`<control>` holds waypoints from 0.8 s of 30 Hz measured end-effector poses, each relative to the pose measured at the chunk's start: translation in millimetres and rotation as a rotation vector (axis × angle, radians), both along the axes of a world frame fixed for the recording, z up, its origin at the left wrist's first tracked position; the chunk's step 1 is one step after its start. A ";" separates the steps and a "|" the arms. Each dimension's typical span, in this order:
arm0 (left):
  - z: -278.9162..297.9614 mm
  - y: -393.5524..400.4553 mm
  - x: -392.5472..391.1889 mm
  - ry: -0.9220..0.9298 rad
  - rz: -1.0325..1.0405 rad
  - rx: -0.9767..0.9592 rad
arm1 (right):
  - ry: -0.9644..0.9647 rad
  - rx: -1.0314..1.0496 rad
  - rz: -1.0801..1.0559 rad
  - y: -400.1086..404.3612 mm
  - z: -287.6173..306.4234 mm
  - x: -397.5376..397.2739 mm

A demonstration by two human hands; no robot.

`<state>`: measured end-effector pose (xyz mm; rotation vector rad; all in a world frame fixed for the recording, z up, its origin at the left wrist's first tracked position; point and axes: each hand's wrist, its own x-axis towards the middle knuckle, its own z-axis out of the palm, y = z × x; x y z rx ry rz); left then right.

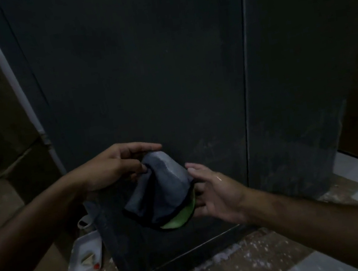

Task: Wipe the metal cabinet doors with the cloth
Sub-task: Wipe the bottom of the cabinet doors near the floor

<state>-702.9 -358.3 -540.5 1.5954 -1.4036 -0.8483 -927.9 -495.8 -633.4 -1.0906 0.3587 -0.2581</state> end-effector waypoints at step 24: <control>11.4 -11.3 -43.1 0.101 0.151 0.011 | 0.022 -0.570 -0.104 -46.5 79.0 -10.3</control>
